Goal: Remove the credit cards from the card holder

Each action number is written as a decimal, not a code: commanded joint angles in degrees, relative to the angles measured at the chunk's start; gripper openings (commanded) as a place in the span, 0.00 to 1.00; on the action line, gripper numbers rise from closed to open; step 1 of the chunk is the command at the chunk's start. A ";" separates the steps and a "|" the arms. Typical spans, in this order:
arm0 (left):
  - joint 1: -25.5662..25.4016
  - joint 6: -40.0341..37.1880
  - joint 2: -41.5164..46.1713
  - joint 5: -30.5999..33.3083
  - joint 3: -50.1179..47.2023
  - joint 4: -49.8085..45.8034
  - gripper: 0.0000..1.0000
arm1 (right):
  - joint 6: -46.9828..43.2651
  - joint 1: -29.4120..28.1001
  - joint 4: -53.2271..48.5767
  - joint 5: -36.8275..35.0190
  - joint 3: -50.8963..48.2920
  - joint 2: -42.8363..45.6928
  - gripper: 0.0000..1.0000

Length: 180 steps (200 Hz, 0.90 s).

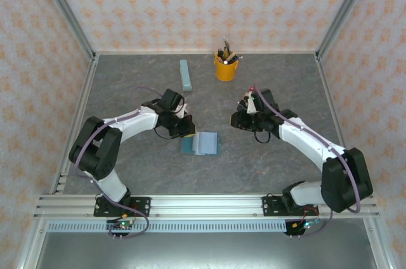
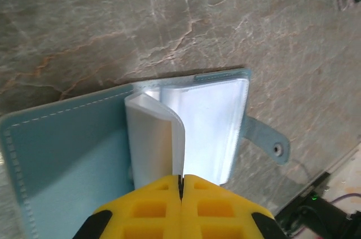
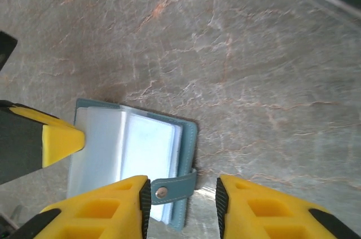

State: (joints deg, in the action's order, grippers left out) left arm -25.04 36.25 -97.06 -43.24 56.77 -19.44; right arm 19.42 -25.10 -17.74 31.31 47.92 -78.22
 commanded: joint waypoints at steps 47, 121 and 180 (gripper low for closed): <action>0.48 1.81 -2.02 0.22 1.00 1.78 0.00 | 6.14 -0.48 7.92 -1.29 -1.15 -0.98 0.35; 6.64 -3.60 4.59 12.34 3.67 -11.63 0.15 | 8.44 -0.39 0.86 -28.24 -0.71 10.10 0.60; 11.73 -8.47 12.41 26.06 8.13 -19.87 0.77 | 4.36 1.21 -0.87 -45.95 -3.13 19.59 0.88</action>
State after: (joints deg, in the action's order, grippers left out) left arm -15.75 30.74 -89.89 -26.68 61.93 -33.61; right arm 26.50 -24.95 -16.99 -2.15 46.59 -62.59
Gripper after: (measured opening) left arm 0.712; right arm 0.820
